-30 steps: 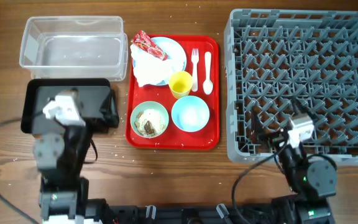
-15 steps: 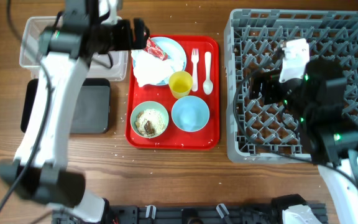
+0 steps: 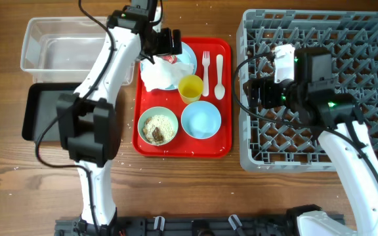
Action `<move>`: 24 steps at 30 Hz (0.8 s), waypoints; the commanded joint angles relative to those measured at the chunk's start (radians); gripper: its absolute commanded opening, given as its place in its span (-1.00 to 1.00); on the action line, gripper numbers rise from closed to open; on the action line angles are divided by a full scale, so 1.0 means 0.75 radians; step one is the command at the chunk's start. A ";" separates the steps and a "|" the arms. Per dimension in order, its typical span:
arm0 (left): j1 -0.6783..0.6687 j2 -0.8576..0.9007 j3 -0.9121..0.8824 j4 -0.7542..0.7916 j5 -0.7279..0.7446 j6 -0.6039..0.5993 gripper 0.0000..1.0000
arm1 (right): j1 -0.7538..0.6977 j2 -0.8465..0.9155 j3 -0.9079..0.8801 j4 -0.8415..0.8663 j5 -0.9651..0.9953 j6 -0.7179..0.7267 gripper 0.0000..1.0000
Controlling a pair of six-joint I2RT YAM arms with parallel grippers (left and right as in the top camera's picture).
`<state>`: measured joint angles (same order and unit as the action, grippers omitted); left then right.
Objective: Sort waste into correct bins and load items into the dishwasher rack
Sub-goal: 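Grasp the white napkin with the left gripper, drop it into the clear bin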
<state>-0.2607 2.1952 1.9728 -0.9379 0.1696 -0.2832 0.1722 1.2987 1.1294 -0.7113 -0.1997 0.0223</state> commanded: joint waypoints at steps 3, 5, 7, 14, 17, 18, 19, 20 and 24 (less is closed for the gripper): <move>-0.025 0.160 0.030 0.055 -0.100 -0.273 0.99 | -0.002 0.038 0.030 -0.002 -0.037 0.010 1.00; -0.043 0.211 0.031 0.070 -0.111 -0.273 1.00 | -0.002 0.052 0.030 -0.011 -0.037 0.010 1.00; -0.065 0.246 0.030 0.078 -0.151 -0.273 0.99 | -0.002 0.059 0.030 -0.012 -0.038 0.010 1.00; -0.106 0.348 0.030 0.111 -0.215 -0.272 0.25 | -0.002 0.062 0.030 -0.017 -0.038 0.011 0.99; -0.106 0.348 0.031 0.115 -0.214 -0.272 -0.92 | -0.002 0.062 0.030 -0.026 -0.038 0.011 0.98; -0.106 0.347 0.031 0.115 -0.214 -0.272 -0.92 | -0.002 0.062 0.030 -0.027 -0.038 0.010 0.97; -0.106 0.340 0.031 0.110 -0.214 -0.261 -0.92 | -0.002 0.062 0.030 -0.027 -0.038 0.011 0.97; -0.105 0.323 0.032 0.098 -0.214 -0.256 -0.92 | -0.002 0.062 0.030 -0.028 -0.038 0.010 0.97; -0.076 0.167 0.084 0.021 -0.214 -0.255 -0.92 | -0.002 0.062 0.030 -0.031 -0.037 0.010 0.96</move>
<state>-0.3336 2.4077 2.0014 -0.8917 -0.0013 -0.4828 0.1722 1.3350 1.1294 -0.7345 -0.2096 0.0223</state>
